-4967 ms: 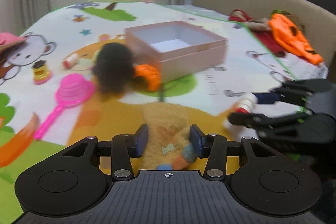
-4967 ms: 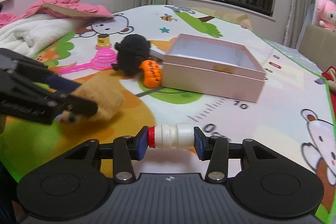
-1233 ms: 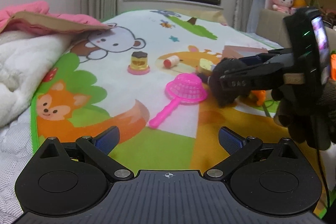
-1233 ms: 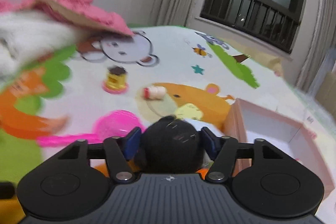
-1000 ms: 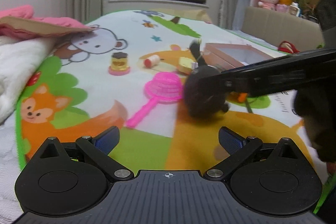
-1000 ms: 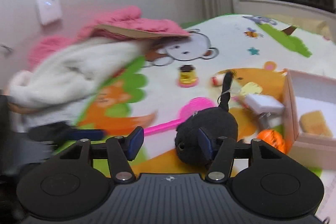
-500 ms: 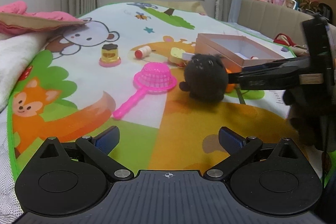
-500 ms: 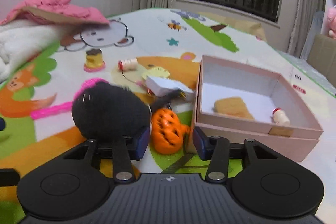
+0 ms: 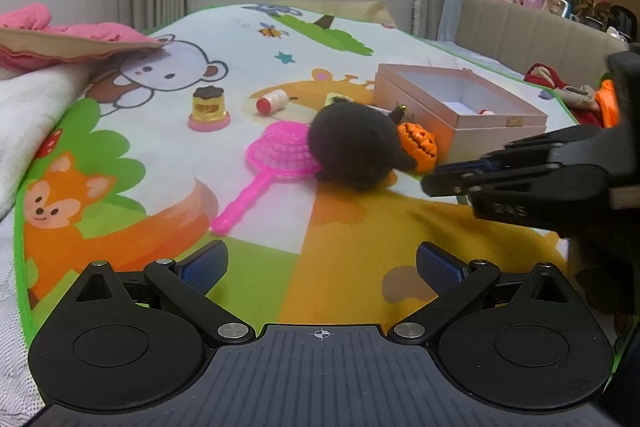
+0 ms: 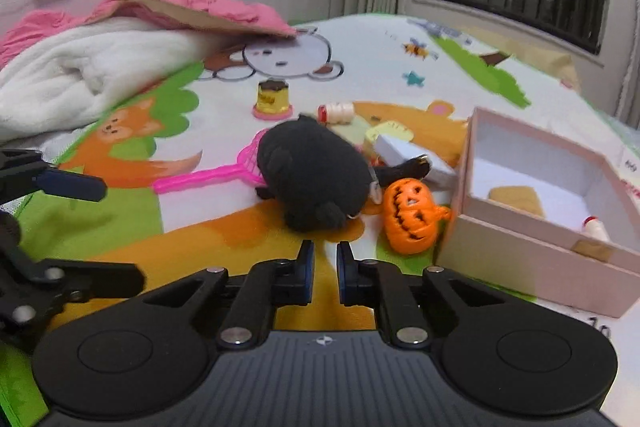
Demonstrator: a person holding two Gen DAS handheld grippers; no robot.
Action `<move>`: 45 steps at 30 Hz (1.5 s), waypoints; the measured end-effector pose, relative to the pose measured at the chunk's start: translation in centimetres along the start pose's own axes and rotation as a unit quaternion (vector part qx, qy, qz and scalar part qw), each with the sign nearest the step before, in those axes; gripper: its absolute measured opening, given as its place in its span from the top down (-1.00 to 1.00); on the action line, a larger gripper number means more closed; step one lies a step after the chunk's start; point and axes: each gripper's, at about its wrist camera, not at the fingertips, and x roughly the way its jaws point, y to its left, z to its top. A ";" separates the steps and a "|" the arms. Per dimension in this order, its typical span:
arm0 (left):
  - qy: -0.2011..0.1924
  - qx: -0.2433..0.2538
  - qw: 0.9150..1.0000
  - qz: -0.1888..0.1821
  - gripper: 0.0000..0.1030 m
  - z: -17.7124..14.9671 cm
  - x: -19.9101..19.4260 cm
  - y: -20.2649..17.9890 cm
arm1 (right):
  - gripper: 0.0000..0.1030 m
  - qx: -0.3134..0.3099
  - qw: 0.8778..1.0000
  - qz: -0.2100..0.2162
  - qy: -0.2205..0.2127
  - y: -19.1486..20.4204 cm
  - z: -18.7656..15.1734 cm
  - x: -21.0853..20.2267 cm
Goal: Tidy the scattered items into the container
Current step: 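Grasp the black plush toy with the left gripper while the right moves toward the orange pumpkin, then grasp the orange pumpkin with the right gripper while the left lifts the black plush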
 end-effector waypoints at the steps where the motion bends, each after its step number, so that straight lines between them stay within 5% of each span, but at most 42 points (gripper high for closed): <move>1: -0.001 0.000 1.000 -0.001 -0.99 0.5 0.3 -0.1 | 0.37 0.006 1.000 -0.004 -0.005 -0.2 0.1 -0.3; 3: -0.015 0.002 1.000 -0.007 -0.99 1.9 0.9 -0.5 | -0.11 0.018 0.999 -0.022 -0.016 -1.0 0.0 -1.0; 7: -0.038 0.016 0.999 -0.011 -0.99 5.2 4.0 -2.2 | -0.29 0.043 0.997 -0.057 -0.015 -3.1 -1.4 -2.0; 13: -0.002 0.039 0.999 0.027 -0.99 7.3 11.4 -4.5 | -0.53 0.057 0.994 -0.095 -0.010 -5.0 -3.5 -3.4; 18: -0.009 0.017 0.998 0.053 -0.84 7.2 12.4 -3.4 | -0.50 -0.004 0.991 -0.131 -0.031 -4.1 -3.0 -3.3; 22: -0.013 0.002 0.999 0.040 -0.71 6.4 10.7 -2.2 | 0.04 -0.065 0.990 -0.122 -0.033 -2.2 -1.3 -1.5; 25: -0.012 -0.018 0.999 0.038 -0.71 5.3 8.7 -0.9 | 0.16 -0.110 0.988 -0.109 -0.023 -0.3 0.1 0.5; 30: -0.011 -0.081 0.996 0.018 -0.71 2.8 4.2 1.7 | 0.16 -0.179 0.975 -0.133 0.003 2.2 1.5 4.9; 36: -0.009 -0.104 0.994 -0.014 -0.72 0.1 0.7 2.9 | 0.25 -0.259 0.944 -0.202 0.042 3.6 1.4 10.0; 45: -0.002 -0.101 0.994 -0.029 -0.79 -1.3 0.2 3.0 | 0.30 -0.218 0.965 -0.140 0.031 4.6 0.4 3.6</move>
